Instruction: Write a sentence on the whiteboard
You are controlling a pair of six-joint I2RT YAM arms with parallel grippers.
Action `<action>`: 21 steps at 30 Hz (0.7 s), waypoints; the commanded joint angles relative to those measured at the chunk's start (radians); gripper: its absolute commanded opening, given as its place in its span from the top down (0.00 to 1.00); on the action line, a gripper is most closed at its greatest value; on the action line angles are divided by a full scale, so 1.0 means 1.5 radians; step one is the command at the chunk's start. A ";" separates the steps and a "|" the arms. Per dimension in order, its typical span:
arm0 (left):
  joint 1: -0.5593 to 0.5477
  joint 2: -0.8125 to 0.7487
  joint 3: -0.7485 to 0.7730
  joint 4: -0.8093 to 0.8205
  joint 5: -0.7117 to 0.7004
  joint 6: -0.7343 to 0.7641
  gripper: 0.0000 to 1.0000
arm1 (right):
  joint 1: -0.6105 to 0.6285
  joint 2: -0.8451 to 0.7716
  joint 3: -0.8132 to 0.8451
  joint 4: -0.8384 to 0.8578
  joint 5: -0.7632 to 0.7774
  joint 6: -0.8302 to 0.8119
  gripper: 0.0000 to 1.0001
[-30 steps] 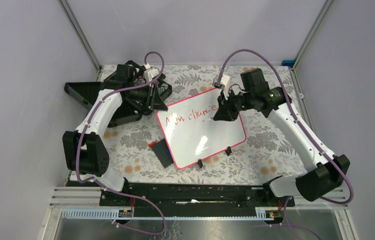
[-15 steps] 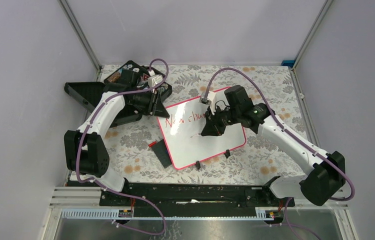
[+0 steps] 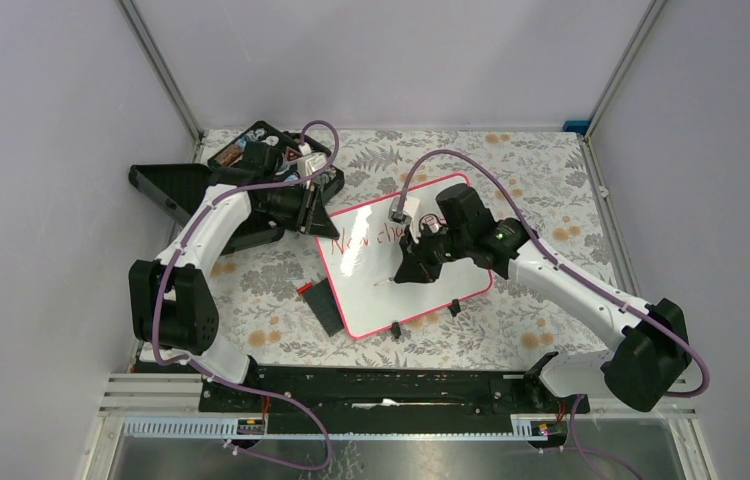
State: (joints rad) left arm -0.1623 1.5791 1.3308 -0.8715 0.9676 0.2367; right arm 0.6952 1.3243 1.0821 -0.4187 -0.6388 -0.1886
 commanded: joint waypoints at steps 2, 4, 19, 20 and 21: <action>-0.007 -0.009 -0.010 0.003 -0.031 0.022 0.71 | 0.019 -0.026 -0.015 0.023 0.013 -0.026 1.00; -0.008 -0.009 -0.009 0.003 -0.031 0.021 0.72 | 0.022 -0.030 -0.023 0.031 0.021 -0.029 1.00; -0.018 0.002 -0.010 0.004 -0.042 0.020 0.85 | 0.046 -0.030 -0.069 0.095 0.042 -0.011 1.00; -0.018 0.003 -0.009 0.003 -0.042 0.020 0.86 | 0.049 -0.030 -0.071 0.097 0.044 -0.011 1.00; -0.019 0.004 -0.009 0.003 -0.042 0.020 0.87 | 0.052 -0.030 -0.074 0.101 0.048 -0.010 1.00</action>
State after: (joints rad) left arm -0.1841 1.5791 1.3304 -0.8898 0.9730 0.2367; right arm 0.7513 1.3106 0.9848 -0.3260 -0.5861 -0.2115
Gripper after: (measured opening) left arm 0.206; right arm 0.155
